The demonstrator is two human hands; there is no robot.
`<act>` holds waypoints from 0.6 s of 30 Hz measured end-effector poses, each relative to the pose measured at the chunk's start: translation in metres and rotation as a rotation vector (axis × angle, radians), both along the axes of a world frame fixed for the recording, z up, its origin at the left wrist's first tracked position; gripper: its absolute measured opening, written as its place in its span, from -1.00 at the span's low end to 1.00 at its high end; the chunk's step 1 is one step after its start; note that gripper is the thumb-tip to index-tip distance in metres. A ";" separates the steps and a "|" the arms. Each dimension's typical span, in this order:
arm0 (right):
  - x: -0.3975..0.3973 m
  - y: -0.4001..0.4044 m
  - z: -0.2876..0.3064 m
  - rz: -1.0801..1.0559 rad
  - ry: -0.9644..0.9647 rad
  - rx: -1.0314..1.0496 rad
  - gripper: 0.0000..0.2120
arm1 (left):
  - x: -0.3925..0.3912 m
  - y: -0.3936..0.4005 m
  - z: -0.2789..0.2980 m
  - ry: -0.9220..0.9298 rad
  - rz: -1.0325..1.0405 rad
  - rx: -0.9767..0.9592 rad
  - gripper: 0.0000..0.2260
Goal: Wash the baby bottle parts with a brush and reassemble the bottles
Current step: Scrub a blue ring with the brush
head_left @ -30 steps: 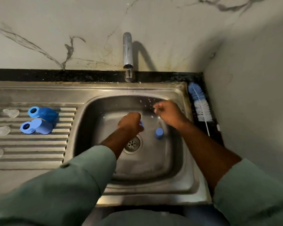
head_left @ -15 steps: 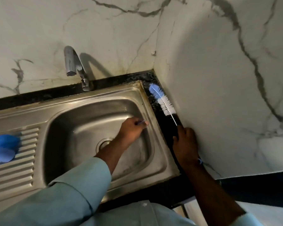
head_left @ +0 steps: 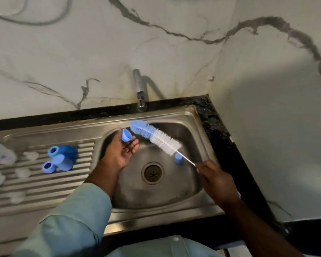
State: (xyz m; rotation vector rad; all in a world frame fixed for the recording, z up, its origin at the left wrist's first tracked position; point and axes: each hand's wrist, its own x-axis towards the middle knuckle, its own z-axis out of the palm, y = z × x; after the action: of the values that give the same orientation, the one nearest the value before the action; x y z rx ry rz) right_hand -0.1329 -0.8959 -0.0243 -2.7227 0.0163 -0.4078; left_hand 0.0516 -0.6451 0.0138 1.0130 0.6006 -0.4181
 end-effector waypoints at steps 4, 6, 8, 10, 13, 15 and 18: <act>0.018 0.036 0.022 0.129 -0.080 -0.161 -0.69 | 0.007 0.055 0.018 -0.057 0.107 0.028 -0.77; 0.028 0.050 0.038 0.230 -0.170 -0.249 -0.70 | 0.005 0.076 0.020 -0.063 0.089 0.065 -0.81; 0.039 0.064 0.048 0.321 -0.225 -0.323 -0.72 | 0.003 0.097 0.020 -0.068 0.053 0.079 -0.80; 0.049 0.081 0.059 0.367 -0.197 -0.317 -0.73 | 0.001 0.113 0.021 -0.089 -0.004 0.051 -0.79; 0.061 0.109 0.080 0.269 0.201 0.174 -0.79 | -0.002 0.127 0.023 -0.122 -0.032 -0.080 -0.82; 0.067 0.122 0.087 0.242 0.430 0.413 -0.84 | -0.004 0.134 0.024 -0.119 -0.051 -0.127 -0.85; 0.071 0.135 0.098 0.334 0.100 0.026 -0.78 | -0.010 0.129 0.028 -0.103 -0.046 -0.134 -0.82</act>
State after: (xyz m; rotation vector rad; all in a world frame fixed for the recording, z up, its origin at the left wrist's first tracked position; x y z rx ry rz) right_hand -0.0615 -0.7611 0.0734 -2.6494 -0.3971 -0.1735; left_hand 0.0418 -0.5157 0.0413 0.9149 0.4520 -0.4381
